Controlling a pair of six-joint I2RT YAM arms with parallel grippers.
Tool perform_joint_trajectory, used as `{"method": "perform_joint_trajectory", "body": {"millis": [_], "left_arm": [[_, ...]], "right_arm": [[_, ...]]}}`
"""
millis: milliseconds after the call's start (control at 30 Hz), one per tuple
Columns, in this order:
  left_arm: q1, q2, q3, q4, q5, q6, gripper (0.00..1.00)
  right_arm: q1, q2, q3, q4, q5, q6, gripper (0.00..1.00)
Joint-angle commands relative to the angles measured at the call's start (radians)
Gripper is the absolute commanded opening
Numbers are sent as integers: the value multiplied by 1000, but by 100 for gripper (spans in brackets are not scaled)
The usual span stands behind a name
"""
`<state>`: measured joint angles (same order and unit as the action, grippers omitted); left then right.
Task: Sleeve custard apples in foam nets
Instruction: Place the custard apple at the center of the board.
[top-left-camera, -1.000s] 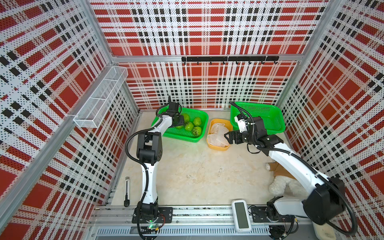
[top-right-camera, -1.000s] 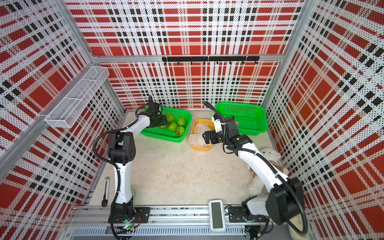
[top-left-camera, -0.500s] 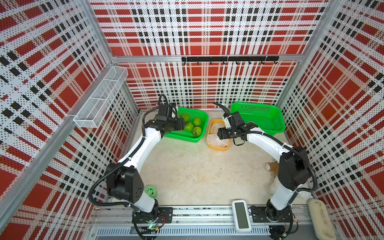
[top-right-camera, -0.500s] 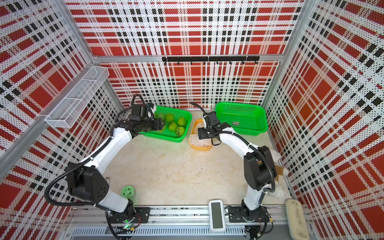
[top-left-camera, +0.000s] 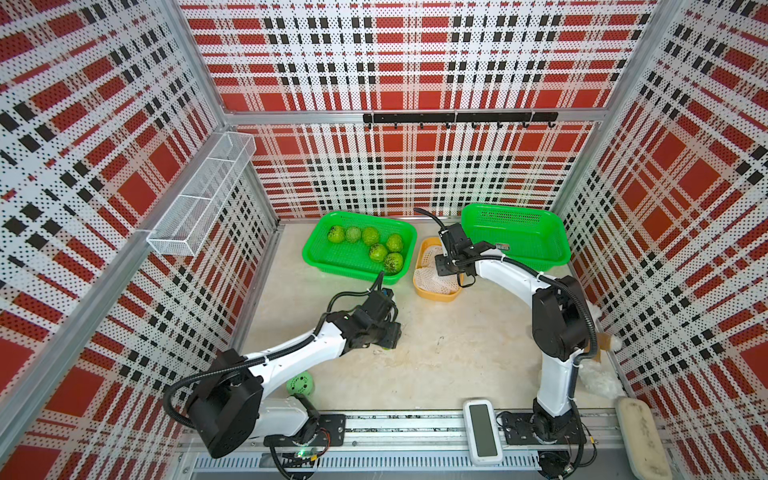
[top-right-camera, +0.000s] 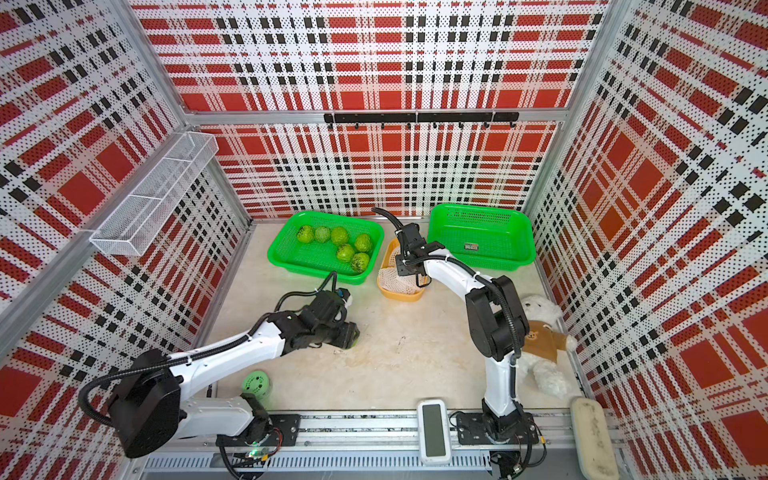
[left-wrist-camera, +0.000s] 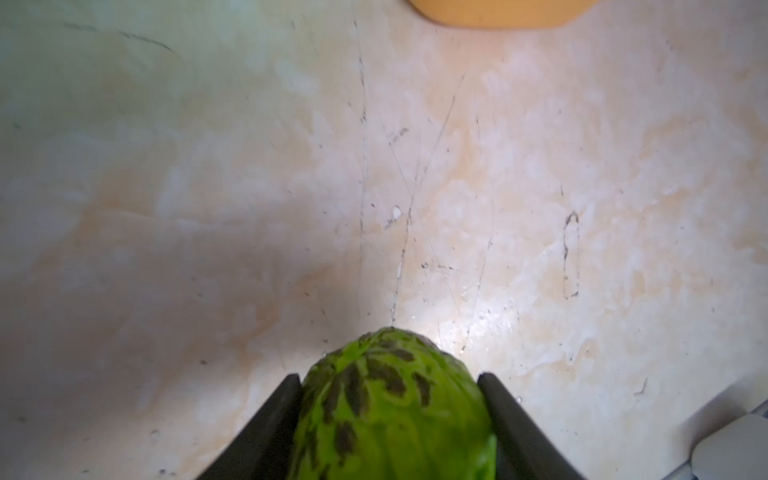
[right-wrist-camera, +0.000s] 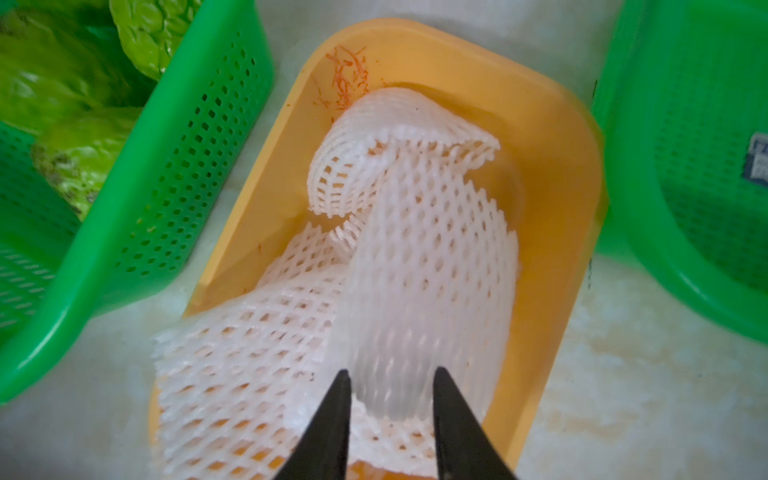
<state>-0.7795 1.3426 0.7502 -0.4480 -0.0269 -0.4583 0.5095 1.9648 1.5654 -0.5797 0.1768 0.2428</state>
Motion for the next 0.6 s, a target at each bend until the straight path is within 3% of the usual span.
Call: {"method": "perform_joint_trajectory", "body": {"millis": [0, 300, 367, 400, 500, 567], "left_arm": [[-50, 46, -3, 81, -51, -83, 63], [-83, 136, -5, 132, -12, -72, 70], [-84, 149, -4, 150, 19, -56, 77], [-84, 153, -2, 154, 28, -50, 80], [-75, 141, 17, 142, 58, -44, 88], [-60, 106, 30, 146, 102, -46, 99]], "right_arm": [[4, 22, 51, 1, 38, -23, 14], [8, -55, 24, 30, 11, -77, 0], [10, -80, 12, 35, 56, -91, 0], [12, -96, 3, 40, -22, -96, 0], [16, -147, -26, 53, -52, -117, 0], [19, -187, -47, 61, -84, -138, 0]]}}
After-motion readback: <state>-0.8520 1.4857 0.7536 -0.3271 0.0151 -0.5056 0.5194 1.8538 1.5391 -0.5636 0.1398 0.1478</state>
